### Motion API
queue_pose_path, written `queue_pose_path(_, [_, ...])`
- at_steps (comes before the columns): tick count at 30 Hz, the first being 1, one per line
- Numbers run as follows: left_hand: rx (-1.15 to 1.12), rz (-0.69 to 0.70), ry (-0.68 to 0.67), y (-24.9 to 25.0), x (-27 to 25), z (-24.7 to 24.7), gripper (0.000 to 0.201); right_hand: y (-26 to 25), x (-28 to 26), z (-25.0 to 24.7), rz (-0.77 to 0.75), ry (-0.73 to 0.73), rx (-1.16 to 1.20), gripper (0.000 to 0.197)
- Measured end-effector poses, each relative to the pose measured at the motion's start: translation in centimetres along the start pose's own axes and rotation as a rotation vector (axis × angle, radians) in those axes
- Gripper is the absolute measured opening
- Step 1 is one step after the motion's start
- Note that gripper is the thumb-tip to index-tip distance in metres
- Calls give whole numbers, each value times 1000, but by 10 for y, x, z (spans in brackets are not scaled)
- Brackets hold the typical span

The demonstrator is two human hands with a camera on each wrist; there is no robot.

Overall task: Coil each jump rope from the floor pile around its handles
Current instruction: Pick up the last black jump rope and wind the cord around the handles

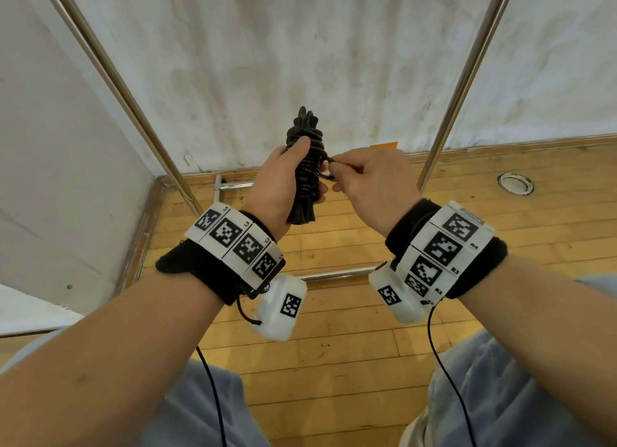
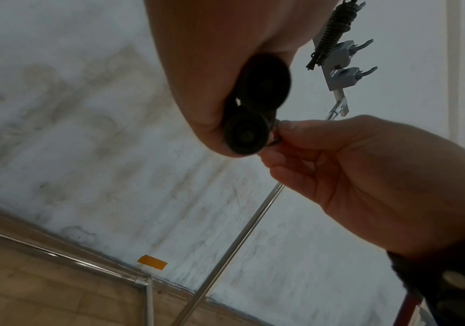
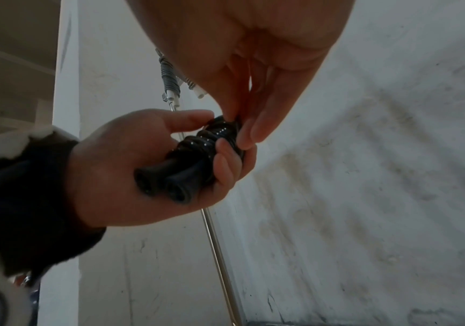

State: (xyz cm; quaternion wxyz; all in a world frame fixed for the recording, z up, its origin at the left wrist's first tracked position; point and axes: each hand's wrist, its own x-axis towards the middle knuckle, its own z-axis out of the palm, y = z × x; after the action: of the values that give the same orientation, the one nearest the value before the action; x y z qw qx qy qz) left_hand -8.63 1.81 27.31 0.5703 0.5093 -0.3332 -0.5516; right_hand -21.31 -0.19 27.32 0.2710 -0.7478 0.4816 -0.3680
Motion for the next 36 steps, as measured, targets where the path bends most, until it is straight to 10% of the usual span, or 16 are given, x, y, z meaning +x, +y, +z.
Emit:
queue_pose_path(16, [-43,14,4,-5,-1,3,27,1,-2,-1,-61,12,-126,24])
queue_pose_path(26, [149,48,92,-7,0,3,24,6,1,3,120,8,243,9])
queue_pose_path(31, [472,217,-1,-12,-2,-3,61,7,4,3,153,41,327,13])
queue_pose_path(36, [622,298,-1,-13,-4,-5,44,8,6,0,95,59,325,19])
